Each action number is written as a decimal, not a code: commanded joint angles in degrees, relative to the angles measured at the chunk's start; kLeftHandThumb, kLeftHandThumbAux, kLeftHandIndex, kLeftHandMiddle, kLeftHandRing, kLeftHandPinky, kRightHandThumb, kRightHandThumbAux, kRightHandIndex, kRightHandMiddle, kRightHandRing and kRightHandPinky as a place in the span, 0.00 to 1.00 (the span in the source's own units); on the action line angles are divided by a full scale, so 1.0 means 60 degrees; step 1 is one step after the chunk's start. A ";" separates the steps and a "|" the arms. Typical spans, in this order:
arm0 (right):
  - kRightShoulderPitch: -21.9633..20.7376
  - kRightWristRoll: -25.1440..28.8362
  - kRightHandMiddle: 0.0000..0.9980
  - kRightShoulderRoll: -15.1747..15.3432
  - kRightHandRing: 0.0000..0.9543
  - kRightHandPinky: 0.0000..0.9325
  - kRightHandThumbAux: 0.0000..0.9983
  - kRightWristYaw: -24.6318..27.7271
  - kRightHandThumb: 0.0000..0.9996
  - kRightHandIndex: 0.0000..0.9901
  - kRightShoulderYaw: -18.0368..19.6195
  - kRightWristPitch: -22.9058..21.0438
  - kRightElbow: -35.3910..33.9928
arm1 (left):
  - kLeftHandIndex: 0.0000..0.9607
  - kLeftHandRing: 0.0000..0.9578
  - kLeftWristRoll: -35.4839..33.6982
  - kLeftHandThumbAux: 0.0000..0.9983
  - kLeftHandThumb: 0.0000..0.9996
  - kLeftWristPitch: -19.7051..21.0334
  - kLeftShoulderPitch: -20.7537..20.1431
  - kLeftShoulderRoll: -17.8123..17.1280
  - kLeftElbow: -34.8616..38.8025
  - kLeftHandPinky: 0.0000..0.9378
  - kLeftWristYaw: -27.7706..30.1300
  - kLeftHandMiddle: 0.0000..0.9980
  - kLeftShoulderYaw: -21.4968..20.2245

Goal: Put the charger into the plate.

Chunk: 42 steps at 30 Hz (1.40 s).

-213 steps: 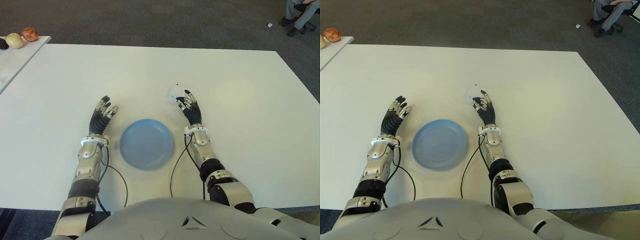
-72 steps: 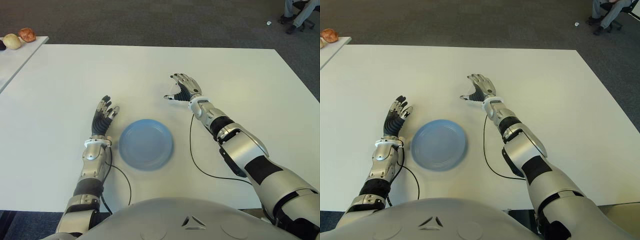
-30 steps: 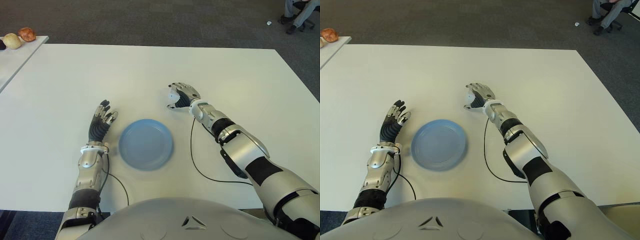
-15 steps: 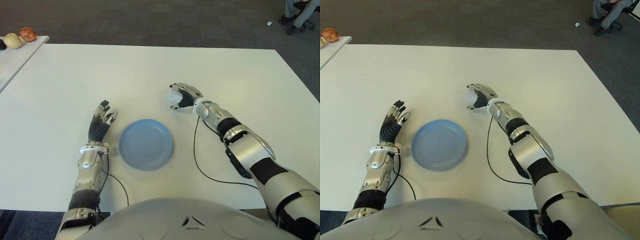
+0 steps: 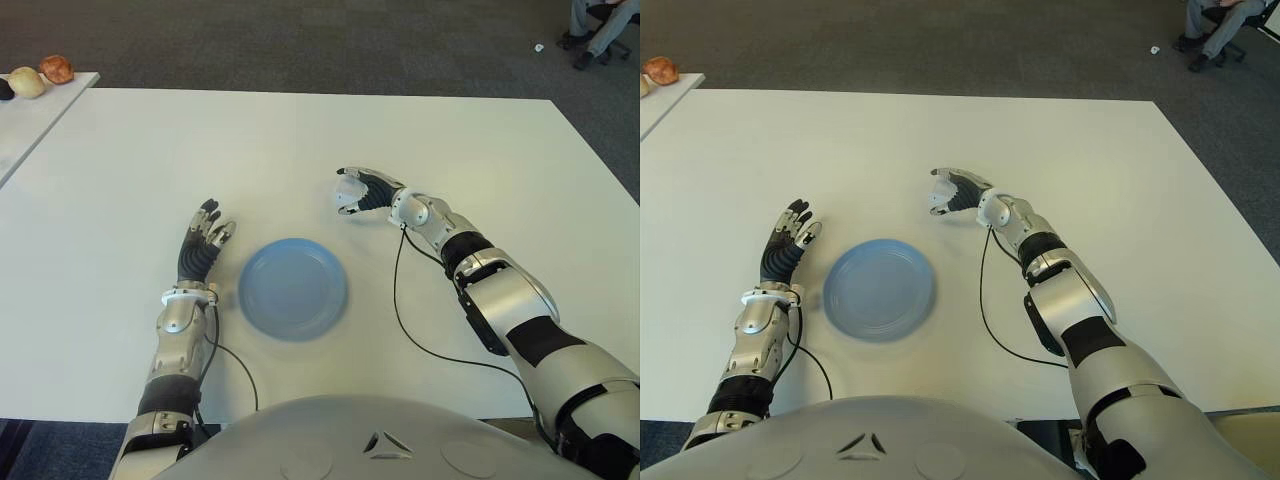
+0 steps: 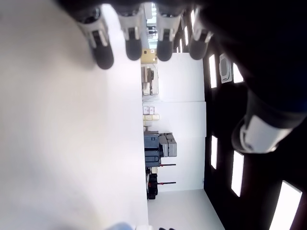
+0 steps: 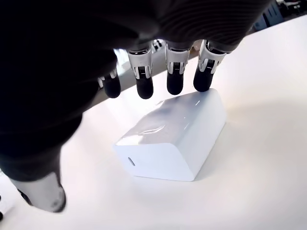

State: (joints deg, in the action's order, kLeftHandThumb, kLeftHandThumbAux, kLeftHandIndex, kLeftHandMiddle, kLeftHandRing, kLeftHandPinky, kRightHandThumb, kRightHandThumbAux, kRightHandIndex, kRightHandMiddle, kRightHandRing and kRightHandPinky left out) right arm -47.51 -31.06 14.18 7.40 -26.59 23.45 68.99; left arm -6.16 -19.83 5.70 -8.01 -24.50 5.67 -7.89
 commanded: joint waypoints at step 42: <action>0.3407 0.0947 0.01 0.3082 0.02 0.06 0.63 0.4883 0.00 0.00 0.0504 -0.2140 -0.6786 | 0.01 0.04 0.0063 0.56 0.00 0.0860 0.0394 0.0096 -0.0730 0.04 0.0190 0.06 0.0136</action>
State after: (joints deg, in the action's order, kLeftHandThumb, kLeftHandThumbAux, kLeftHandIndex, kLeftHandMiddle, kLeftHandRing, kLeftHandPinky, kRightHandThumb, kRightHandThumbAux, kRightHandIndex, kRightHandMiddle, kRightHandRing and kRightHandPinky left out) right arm -30.08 -23.72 31.94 34.92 -21.97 12.57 28.32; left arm -6.22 -19.79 5.20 -7.95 -24.96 5.92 -7.88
